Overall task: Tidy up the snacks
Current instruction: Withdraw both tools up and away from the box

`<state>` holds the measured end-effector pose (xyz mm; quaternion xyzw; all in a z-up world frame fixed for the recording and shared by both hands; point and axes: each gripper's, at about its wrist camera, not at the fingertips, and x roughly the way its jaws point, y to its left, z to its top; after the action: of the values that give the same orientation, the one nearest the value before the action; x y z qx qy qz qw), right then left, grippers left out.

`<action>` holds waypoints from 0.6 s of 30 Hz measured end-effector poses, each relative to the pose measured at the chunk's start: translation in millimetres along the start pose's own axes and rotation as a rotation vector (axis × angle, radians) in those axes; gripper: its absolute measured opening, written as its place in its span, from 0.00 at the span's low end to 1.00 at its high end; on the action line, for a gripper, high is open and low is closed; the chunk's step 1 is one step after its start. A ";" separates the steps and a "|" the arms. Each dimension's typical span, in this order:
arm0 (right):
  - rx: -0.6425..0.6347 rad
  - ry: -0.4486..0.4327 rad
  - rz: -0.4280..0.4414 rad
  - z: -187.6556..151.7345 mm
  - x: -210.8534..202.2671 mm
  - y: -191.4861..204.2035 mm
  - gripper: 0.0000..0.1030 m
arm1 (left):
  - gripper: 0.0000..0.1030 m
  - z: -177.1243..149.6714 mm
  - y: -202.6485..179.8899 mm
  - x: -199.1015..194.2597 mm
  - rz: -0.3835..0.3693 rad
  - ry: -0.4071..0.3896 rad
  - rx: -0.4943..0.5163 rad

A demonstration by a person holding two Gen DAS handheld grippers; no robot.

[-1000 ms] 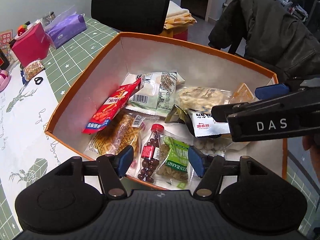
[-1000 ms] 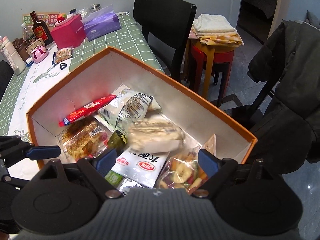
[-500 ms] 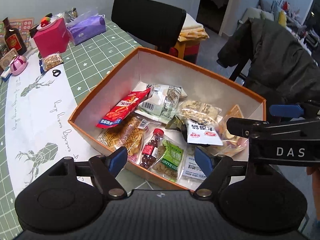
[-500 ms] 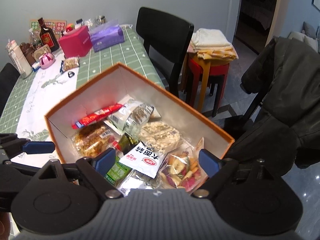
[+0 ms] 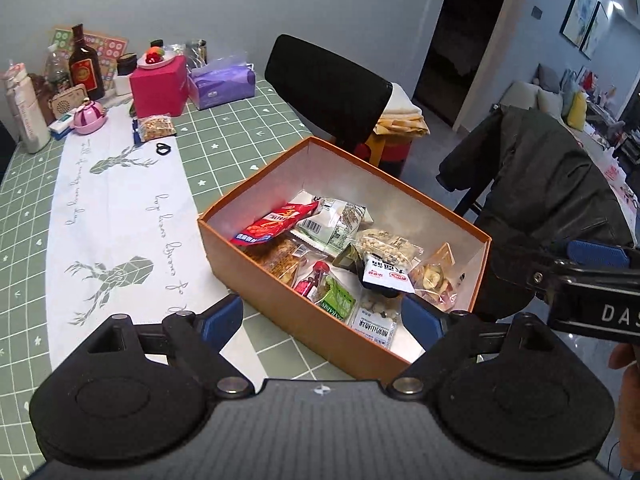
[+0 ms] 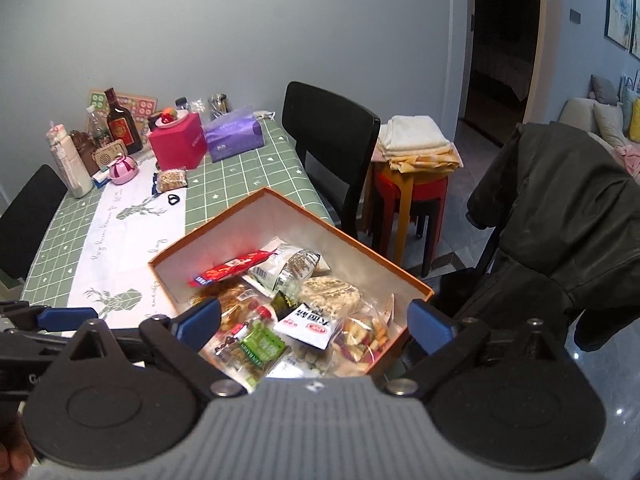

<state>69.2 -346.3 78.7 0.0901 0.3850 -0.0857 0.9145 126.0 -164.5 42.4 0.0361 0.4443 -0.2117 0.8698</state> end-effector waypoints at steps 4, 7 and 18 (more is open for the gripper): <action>0.011 0.008 -0.009 -14.8 -10.5 3.9 0.95 | 1.00 -5.1 -1.3 -5.6 0.020 -0.001 -0.014; 0.016 0.020 -0.011 -27.2 -15.7 7.4 0.95 | 1.00 -7.5 -3.3 -4.2 0.033 0.020 -0.015; 0.039 0.044 -0.022 -40.5 -19.0 4.0 0.96 | 1.00 -21.0 -13.4 -13.5 0.081 0.023 0.039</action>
<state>29.1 -331.4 64.9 0.1055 0.4042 -0.1011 0.9029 97.8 -166.9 42.1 0.0735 0.4481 -0.1847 0.8716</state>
